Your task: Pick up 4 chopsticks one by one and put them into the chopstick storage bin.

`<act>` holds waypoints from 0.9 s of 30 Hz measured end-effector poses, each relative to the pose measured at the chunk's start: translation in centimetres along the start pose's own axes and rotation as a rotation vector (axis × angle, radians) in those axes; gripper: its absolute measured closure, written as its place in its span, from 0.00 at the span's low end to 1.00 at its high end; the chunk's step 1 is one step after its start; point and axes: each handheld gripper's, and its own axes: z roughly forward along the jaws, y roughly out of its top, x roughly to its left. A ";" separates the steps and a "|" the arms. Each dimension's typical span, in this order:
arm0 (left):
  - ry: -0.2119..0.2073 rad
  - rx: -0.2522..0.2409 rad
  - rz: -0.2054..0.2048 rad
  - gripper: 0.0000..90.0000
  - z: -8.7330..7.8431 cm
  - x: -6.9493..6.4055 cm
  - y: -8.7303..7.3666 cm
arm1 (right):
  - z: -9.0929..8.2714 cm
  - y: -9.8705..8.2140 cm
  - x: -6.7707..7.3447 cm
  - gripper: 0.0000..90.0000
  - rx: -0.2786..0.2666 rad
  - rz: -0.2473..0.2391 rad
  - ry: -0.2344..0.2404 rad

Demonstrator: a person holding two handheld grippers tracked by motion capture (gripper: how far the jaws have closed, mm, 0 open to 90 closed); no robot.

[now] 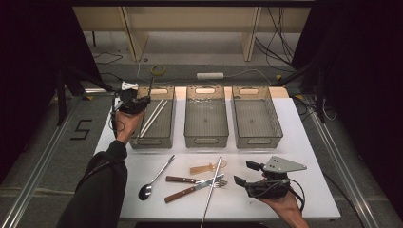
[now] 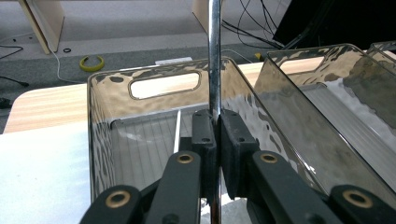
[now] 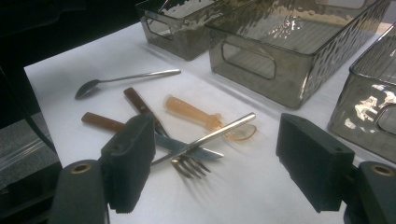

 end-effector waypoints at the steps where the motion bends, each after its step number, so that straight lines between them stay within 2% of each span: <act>1: -0.002 0.010 0.004 0.93 0.1 0.0 0.0 | 0.0 0.0 0.0 0.33 0.000 0.000 0.001; 15: 0.012 0.070 0.003 0.92 0.6 0.3 -0.6 | 0.0 0.0 0.0 0.33 0.000 -0.001 0.002; 17: 0.010 0.075 -0.008 0.91 0.7 0.3 -0.6 | 0.0 0.0 0.0 0.33 0.000 -0.003 0.003; 18: 0.005 0.085 -0.016 0.89 0.7 0.4 -0.6 | 0.0 0.0 0.0 0.33 0.000 -0.003 0.002; 22: 0.018 0.111 -0.021 0.66 0.6 0.2 -0.4 | 0.0 0.0 0.0 0.33 0.000 -0.001 0.001; 24: 0.003 0.129 -0.032 0.56 0.4 0.0 -0.2 | 0.0 0.0 0.0 0.33 0.000 0.000 0.001; 27: -0.020 0.151 -0.034 0.49 -0.2 -0.6 0.1 | 0.0 0.0 0.0 0.33 0.001 -0.001 0.002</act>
